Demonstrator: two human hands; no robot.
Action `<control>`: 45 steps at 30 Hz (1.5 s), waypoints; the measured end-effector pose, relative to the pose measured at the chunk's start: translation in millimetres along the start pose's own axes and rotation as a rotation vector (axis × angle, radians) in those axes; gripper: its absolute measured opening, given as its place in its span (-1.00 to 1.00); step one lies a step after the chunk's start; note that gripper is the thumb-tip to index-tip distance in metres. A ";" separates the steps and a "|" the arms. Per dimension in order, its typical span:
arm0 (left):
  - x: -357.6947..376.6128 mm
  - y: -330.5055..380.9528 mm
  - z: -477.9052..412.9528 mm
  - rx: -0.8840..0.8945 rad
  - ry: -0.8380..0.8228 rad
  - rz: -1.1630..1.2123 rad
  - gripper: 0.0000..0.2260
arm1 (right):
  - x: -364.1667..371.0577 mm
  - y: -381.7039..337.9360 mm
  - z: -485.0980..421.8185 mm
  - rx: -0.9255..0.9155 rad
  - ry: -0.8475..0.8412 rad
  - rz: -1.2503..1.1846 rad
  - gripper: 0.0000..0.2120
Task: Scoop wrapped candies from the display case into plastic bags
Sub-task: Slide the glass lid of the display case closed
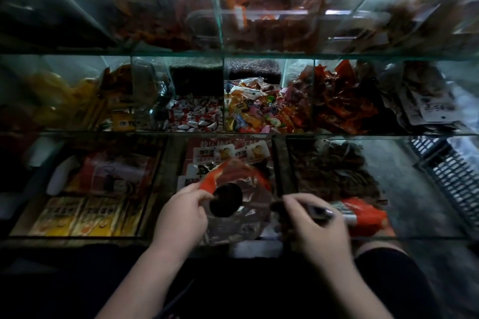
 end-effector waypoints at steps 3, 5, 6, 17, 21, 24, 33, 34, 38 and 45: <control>4.6 1.6 -2.3 0.023 0.044 0.065 -0.54 | 51.1 12.4 -10.5 0.274 -0.063 -0.228 -0.93; 8.4 2.3 -4.2 0.048 0.034 0.096 -0.49 | 68.7 31.3 -25.7 0.474 -0.110 -0.274 -0.83; 10.2 1.2 -4.7 0.047 0.031 0.108 -0.48 | 69.9 38.0 -31.5 0.498 -0.141 -0.192 -0.83; 16.1 15.1 0.6 0.131 0.023 0.075 -0.69 | 54.6 -13.4 -21.0 -0.204 -0.069 1.172 -0.54; -11.1 46.5 -0.8 0.257 0.020 0.218 -0.83 | 41.4 -56.3 -21.6 -0.083 -0.148 0.572 -0.47; -38.9 63.2 -1.7 0.275 -0.062 0.228 -0.88 | 13.5 -91.5 -17.6 0.026 -0.243 0.283 -0.68; -164.5 154.9 -39.5 0.510 0.268 0.328 -0.86 | -27.8 -230.0 -35.7 -0.410 -0.032 0.263 -0.75; -175.6 165.2 -45.9 0.533 0.335 0.327 -0.86 | -26.6 -242.9 -41.2 -0.506 0.058 0.330 -0.74; -204.2 191.1 -60.8 0.587 0.582 0.244 -0.73 | -18.9 -277.1 -58.3 -0.795 0.346 0.629 -0.57; -193.8 171.4 -48.4 0.563 0.764 0.227 -0.75 | -28.6 -257.3 -69.4 -0.859 0.536 0.560 -0.65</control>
Point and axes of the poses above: each hand's wrist, its own z-axis away from the middle knuckle, its own x-axis out of the palm, y = z × x, the point moved 6 cm from there along -z, towards the middle knuckle, and after that the axes turned 6 degrees about -y, right-handed, at the moved point
